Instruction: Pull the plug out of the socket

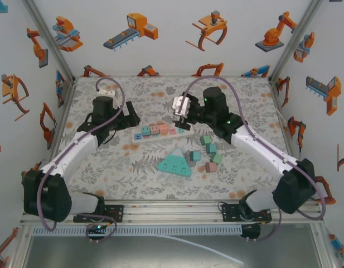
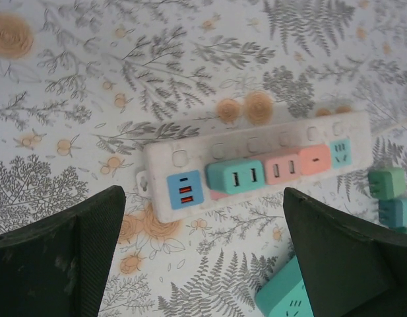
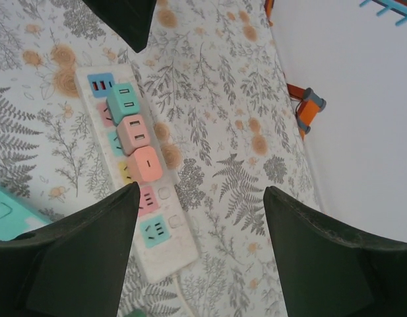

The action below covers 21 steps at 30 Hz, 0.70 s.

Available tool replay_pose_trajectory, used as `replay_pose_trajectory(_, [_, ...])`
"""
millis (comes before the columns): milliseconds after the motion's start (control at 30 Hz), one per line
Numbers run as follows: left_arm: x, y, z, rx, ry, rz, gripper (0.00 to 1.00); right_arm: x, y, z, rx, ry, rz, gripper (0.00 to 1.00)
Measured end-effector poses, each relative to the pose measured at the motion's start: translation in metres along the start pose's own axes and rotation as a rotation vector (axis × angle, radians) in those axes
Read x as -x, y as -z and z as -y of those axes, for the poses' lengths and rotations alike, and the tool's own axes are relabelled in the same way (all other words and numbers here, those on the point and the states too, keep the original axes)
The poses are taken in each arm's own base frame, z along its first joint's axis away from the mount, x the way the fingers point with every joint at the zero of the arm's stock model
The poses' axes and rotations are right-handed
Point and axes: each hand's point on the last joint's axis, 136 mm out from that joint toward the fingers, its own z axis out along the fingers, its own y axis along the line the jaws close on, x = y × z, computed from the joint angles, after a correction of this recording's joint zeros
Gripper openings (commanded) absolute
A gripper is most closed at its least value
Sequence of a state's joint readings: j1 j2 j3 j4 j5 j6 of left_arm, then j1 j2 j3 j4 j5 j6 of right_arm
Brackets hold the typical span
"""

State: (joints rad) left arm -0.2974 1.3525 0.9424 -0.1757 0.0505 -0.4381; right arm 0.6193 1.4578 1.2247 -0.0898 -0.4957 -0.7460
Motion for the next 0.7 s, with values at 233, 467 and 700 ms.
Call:
replay_pose_trajectory(233, [-0.014,-0.022,-0.017,0.065,0.074,-0.111,0.98,-0.049,-0.059,-0.01,0.153,0.008,-0.121,0.69])
replay_pose_trajectory(467, [-0.037,-0.039,-0.027,0.108,0.104,-0.209,0.92,-0.103,-0.101,-0.033,0.281,-0.031,-0.219,0.68])
replay_pose_trajectory(700, [-0.06,-0.054,-0.035,0.134,0.132,-0.294,0.82,-0.13,-0.119,-0.05,0.35,-0.069,-0.253,0.6])
